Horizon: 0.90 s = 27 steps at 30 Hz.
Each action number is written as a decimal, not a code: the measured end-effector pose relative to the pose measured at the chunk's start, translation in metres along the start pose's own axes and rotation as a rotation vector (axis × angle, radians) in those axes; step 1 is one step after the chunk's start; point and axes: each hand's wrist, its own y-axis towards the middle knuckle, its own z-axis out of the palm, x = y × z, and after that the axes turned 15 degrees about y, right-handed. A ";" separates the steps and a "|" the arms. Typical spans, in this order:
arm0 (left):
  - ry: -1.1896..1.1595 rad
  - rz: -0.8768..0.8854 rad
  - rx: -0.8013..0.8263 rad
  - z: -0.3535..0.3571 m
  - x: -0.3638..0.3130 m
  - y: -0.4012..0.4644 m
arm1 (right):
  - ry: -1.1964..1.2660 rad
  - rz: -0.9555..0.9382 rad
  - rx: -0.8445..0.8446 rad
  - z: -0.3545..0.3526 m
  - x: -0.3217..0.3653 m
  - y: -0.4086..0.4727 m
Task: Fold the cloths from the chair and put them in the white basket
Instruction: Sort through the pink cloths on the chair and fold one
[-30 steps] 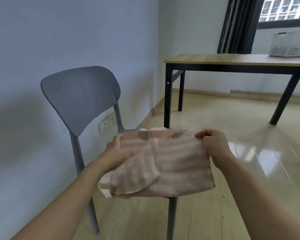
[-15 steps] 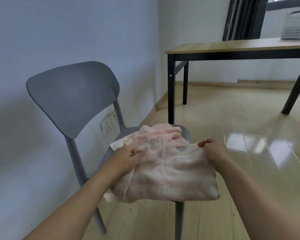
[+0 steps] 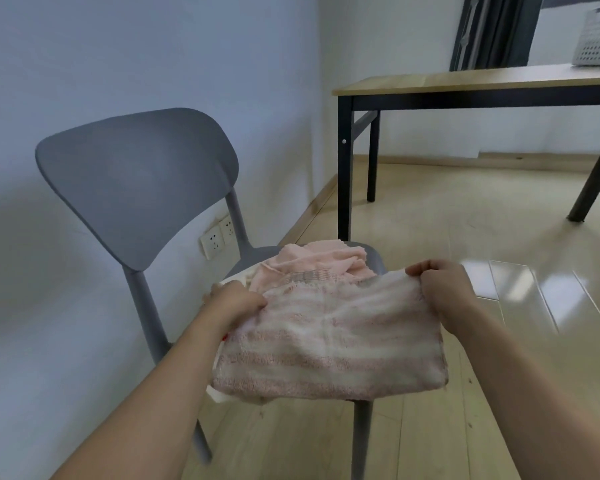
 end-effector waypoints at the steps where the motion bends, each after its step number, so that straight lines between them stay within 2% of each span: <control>1: -0.033 0.011 0.011 -0.002 -0.002 -0.003 | 0.010 0.003 -0.010 -0.001 0.001 0.000; 5: -0.200 -0.001 0.171 -0.003 -0.005 -0.008 | -0.006 0.002 0.006 0.001 0.001 -0.003; 10: -0.379 0.057 0.129 -0.006 -0.004 -0.010 | -0.011 0.027 0.042 0.011 -0.009 -0.010; 14: -0.548 0.156 0.146 -0.026 0.001 -0.020 | -0.080 0.012 0.114 0.021 -0.010 -0.017; 18: -0.733 0.231 0.153 -0.056 0.019 -0.036 | -0.040 -0.032 0.167 0.036 0.000 -0.019; 22: -0.860 0.211 0.118 -0.070 0.055 -0.037 | -0.110 -0.177 0.219 0.061 0.019 -0.025; 24: -0.869 0.150 0.068 -0.063 0.067 -0.041 | -0.341 -0.224 0.197 0.082 0.019 -0.044; 25: -0.869 0.130 0.055 -0.058 0.071 -0.044 | -0.449 -0.284 0.158 0.094 0.018 -0.063; 27: -0.848 0.109 0.046 -0.052 0.073 -0.049 | -0.481 -0.541 0.106 0.115 0.001 -0.112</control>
